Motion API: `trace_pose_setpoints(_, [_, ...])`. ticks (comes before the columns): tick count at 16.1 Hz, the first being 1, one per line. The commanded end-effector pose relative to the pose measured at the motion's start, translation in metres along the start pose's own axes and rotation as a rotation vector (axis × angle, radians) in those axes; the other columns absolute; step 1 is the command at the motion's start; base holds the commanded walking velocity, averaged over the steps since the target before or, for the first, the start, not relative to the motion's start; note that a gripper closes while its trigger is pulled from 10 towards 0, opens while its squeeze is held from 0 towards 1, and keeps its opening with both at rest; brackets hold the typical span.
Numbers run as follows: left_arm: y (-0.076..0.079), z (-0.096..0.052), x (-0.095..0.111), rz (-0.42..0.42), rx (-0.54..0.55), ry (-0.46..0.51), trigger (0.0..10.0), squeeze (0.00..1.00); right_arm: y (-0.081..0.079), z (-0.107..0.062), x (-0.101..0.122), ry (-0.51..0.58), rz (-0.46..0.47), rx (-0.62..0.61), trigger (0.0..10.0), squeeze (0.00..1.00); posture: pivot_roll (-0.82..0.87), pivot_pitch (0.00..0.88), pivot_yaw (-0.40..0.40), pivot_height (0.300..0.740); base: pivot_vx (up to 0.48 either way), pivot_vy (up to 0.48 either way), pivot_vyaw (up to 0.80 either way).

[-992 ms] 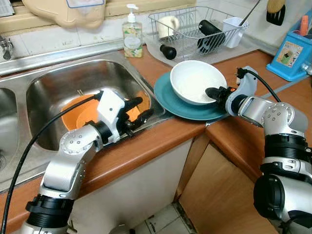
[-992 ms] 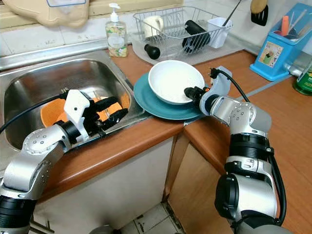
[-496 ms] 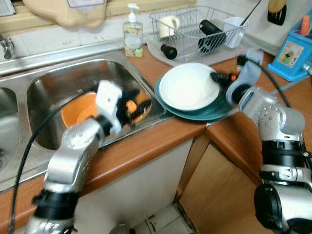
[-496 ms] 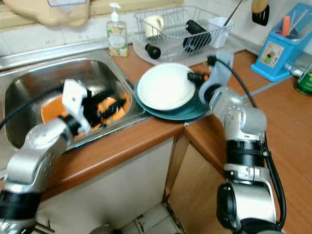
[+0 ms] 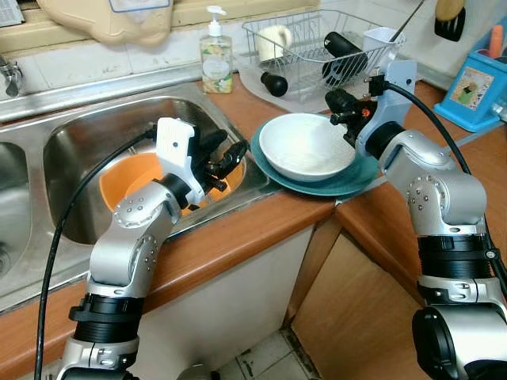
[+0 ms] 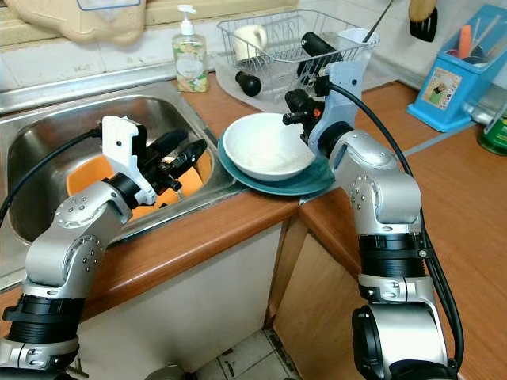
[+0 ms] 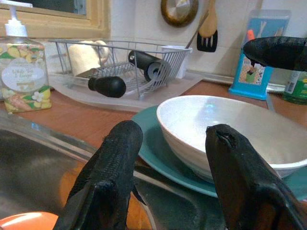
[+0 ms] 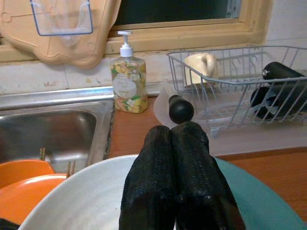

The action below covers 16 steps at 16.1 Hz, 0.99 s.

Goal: Kitchen organization

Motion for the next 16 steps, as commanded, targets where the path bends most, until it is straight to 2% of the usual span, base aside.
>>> trace_pose_setpoints(1, [0.001, 0.0, -0.001, -0.001, -0.003, -0.011, 10.0, 0.0, 0.009, -0.003, 0.001, 0.013, 0.014, -0.034, 10.0, 0.0, -0.02, 0.0, 0.022, 0.74, 0.0, 0.0, 0.0])
trace_pose_setpoints(2, [0.003, -0.002, -0.008, 0.053, -0.018, -0.051, 10.0, 0.0, 0.022, -0.004, 0.004, 0.016, 0.083, -0.081, 10.0, 1.0, -0.02, 0.0, 0.021, 0.74, 0.0, 0.0, 0.0])
trace_pose_setpoints(4, [0.008, -0.004, -0.017, 0.132, -0.051, -0.098, 10.0, 0.0, 0.034, -0.007, 0.003, -0.003, 0.163, -0.116, 10.0, 1.0, -0.03, 0.0, 0.02, 0.74, 0.0, 0.0, 0.0])
trace_pose_setpoints(5, [0.013, -0.009, -0.026, 0.212, -0.089, -0.144, 10.0, 0.0, 0.046, -0.012, -0.008, -0.088, 0.271, -0.127, 10.0, 1.0, -0.03, 0.0, 0.02, 0.74, 0.0, 0.0, 0.0])
trace_pose_setpoints(8, [0.014, -0.014, -0.028, 0.247, -0.099, -0.157, 10.0, 0.0, 0.049, -0.018, -0.015, -0.156, 0.421, -0.093, 10.0, 1.0, -0.03, 0.0, 0.017, 0.74, 0.0, 0.0, 0.0])
trace_pose_setpoints(10, [0.012, -0.017, -0.029, 0.258, -0.099, -0.163, 10.0, 0.0, 0.049, -0.019, -0.014, -0.175, 0.477, -0.08, 10.0, 1.0, -0.03, 0.0, 0.017, 0.74, 0.0, 0.0, 0.0])
trace_pose_setpoints(16, [0.009, -0.025, -0.034, 0.29, -0.098, -0.192, 10.0, 0.0, 0.051, -0.024, -0.03, -0.304, 0.508, -0.109, 10.0, 1.0, -0.02, 0.0, 0.01, 0.74, 0.0, 0.0, 0.0])
Point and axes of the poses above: a point about 5 cm out from each wrist's last joint towards the gripper, its own z axis pointing out of the wrist towards the gripper, its own x axis along the axis of the wrist's last joint, y = z × x, the point moved 6 cm from there along z, pointing out of the wrist towards the gripper, and after that the axes turned 2 degrees about z, right-handed, at the moved point
